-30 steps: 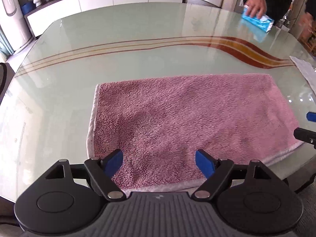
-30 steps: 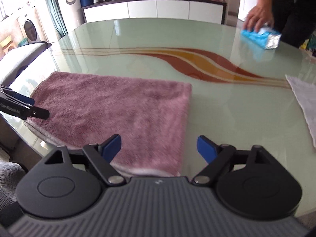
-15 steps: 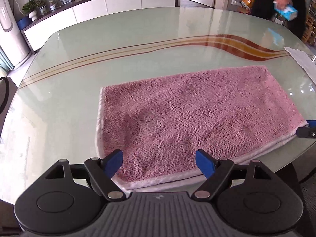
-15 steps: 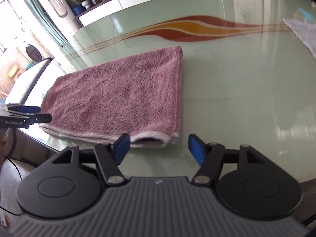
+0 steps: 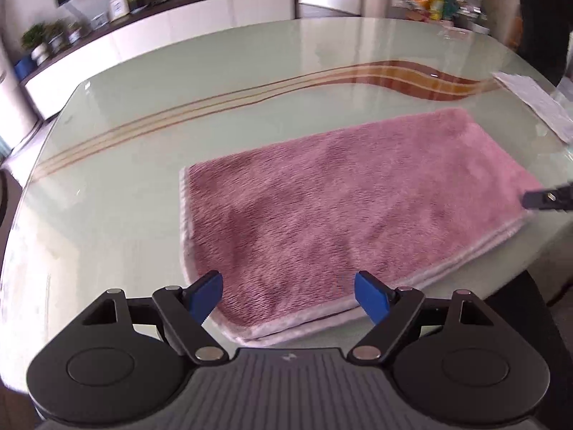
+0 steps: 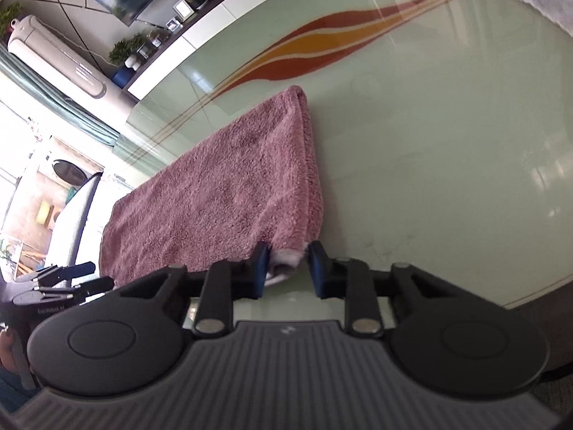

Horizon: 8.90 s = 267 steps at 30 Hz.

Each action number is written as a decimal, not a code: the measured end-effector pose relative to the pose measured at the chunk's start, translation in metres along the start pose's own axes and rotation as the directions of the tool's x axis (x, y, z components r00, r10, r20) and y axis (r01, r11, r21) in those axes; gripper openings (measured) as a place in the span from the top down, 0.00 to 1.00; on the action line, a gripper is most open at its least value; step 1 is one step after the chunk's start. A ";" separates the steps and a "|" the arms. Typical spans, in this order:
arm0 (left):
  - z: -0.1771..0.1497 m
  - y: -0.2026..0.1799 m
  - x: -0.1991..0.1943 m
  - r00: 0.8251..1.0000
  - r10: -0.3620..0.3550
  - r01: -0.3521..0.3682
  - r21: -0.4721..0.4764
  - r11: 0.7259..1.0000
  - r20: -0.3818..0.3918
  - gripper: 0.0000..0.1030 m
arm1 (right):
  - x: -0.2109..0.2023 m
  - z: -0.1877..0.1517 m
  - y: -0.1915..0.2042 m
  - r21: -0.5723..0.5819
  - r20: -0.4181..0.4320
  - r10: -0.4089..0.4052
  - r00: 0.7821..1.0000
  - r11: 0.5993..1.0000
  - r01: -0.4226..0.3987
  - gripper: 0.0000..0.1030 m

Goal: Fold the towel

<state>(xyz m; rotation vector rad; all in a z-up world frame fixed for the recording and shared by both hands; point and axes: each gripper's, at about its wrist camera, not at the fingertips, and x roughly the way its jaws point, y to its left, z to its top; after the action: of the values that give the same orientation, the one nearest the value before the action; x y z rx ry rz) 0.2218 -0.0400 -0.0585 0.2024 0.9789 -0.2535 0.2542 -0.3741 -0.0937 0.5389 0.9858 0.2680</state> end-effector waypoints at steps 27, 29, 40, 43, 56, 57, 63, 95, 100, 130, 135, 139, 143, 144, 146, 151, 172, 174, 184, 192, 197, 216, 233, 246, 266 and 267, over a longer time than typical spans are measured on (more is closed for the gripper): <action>-0.032 0.034 0.002 0.983 -0.181 0.180 0.036 0.983 0.016 0.14 | 0.025 0.013 0.179 -0.461 0.043 0.158 0.986 0.879 -0.121 0.87; -0.036 0.037 0.003 0.980 -0.199 0.198 0.027 0.980 0.022 0.14 | 0.040 0.007 0.209 -0.524 0.001 0.191 0.982 0.836 -0.162 0.87; -0.049 0.051 0.011 0.960 -0.276 0.277 -0.017 0.961 0.057 0.14 | 0.111 -0.042 0.285 -0.685 -0.239 0.176 0.955 0.667 -0.295 0.87; -0.050 0.054 0.012 0.952 -0.298 0.301 -0.030 0.953 0.071 0.12 | 0.124 -0.045 0.287 -0.682 -0.275 0.146 0.950 0.667 -0.300 0.87; -0.052 0.064 0.003 0.957 -0.280 0.285 -0.056 0.957 0.073 0.12 | 0.123 -0.044 0.280 -0.656 -0.340 0.144 0.929 0.671 -0.344 0.55; -0.051 0.066 0.000 0.960 -0.270 0.275 -0.058 0.960 0.075 0.12 | 0.116 -0.041 0.280 -0.658 -0.332 0.160 0.930 0.667 -0.349 0.55; -0.042 0.070 -0.024 0.963 -0.242 0.249 -0.051 0.967 0.118 0.12 | 0.081 -0.011 0.272 -0.717 -0.210 0.212 0.954 0.630 -0.298 0.58; -0.003 0.065 0.022 0.983 -0.178 0.184 -0.278 0.943 0.050 0.51 | 0.159 0.048 0.274 -0.666 -0.236 0.171 0.957 0.688 -0.288 0.77; 0.001 0.066 0.012 0.981 -0.180 0.191 -0.253 0.948 0.066 0.72 | 0.163 0.052 0.268 -0.643 -0.232 0.168 0.958 0.713 -0.281 0.77; -0.020 0.068 -0.014 0.994 -0.074 0.092 -0.232 0.968 0.084 0.78 | 0.176 0.047 0.265 -0.605 -0.202 0.145 0.969 0.759 -0.240 0.71; -0.016 0.079 -0.038 0.988 -0.069 0.100 -0.224 0.969 0.141 0.74 | 0.116 0.074 0.224 -0.542 -0.074 0.172 0.982 0.820 -0.185 0.59; 0.005 0.069 -0.032 0.980 -0.098 0.128 -0.176 0.976 0.173 0.62 | 0.103 0.067 0.193 -0.537 -0.081 0.123 0.989 0.830 -0.148 0.59; 0.027 0.047 -0.006 0.976 -0.139 0.158 -0.105 0.982 0.167 0.60 | 0.105 0.050 0.188 -0.548 -0.074 0.140 0.987 0.822 -0.158 0.59; 0.030 0.043 0.000 0.977 -0.144 0.160 -0.095 0.983 0.159 0.60 | 0.107 0.048 0.189 -0.548 -0.072 0.148 0.986 0.820 -0.163 0.59; 0.034 0.039 0.012 0.979 -0.150 0.163 -0.086 0.983 0.137 0.60 | 0.113 0.046 0.193 -0.560 -0.073 0.146 0.986 0.813 -0.162 0.59; 0.029 0.042 0.033 0.989 -0.120 0.128 -0.103 0.986 0.088 0.60 | 0.142 0.051 0.191 -0.553 -0.109 0.085 0.990 0.822 -0.131 0.59; -0.010 0.032 -0.018 0.989 -0.085 0.103 -0.144 0.984 0.124 0.50 | 0.081 -0.001 0.195 -0.629 -0.087 0.062 0.994 0.770 -0.103 0.48; -0.016 0.033 -0.018 0.989 -0.091 0.108 -0.153 0.982 0.118 0.50 | 0.079 -0.009 0.195 -0.632 -0.099 0.058 0.993 0.767 -0.108 0.60; -0.024 0.033 -0.005 0.992 -0.070 0.086 -0.164 0.983 0.100 0.47 | 0.095 -0.030 0.193 -0.635 -0.091 0.019 0.996 0.769 -0.073 0.62; -0.054 0.061 -0.037 0.983 -0.106 0.141 -0.242 0.960 0.152 0.42 | 0.073 -0.031 0.203 -0.621 -0.057 0.123 0.991 0.773 -0.132 0.57; -0.072 0.071 -0.050 0.982 -0.110 0.146 -0.247 0.958 0.155 0.41 | 0.073 -0.046 0.243 -0.716 -0.097 0.177 0.979 0.671 -0.192 0.58; -0.094 0.084 -0.049 0.981 -0.129 0.163 -0.257 0.953 0.143 0.34 | 0.140 -0.075 0.295 -0.785 -0.172 0.052 0.984 0.596 -0.169 0.75; -0.064 0.055 -0.041 0.980 -0.149 0.171 -0.181 0.968 0.133 0.27 | 0.062 -0.006 0.226 -0.523 0.023 0.275 0.961 0.823 -0.222 0.91; -0.032 0.033 -0.030 0.982 -0.151 0.165 -0.126 0.978 0.117 0.26 | -0.010 0.037 0.067 -0.145 0.297 0.140 0.945 0.984 -0.100 0.91; -0.013 0.022 -0.022 0.990 -0.094 0.106 -0.109 0.988 0.103 0.25 | 0.049 0.037 0.157 -0.490 0.072 0.241 0.968 0.854 -0.176 0.60; -0.013 0.025 -0.021 0.991 -0.088 0.100 -0.116 0.988 0.103 0.25 | 0.050 0.036 0.162 -0.506 0.060 0.240 0.969 0.844 -0.177 0.56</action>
<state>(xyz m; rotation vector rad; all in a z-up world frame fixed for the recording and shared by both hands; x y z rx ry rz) 0.2074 -0.0102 -0.0465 0.0330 0.9048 -0.2870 0.3157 -0.2268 -0.0259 0.1812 0.6986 0.6598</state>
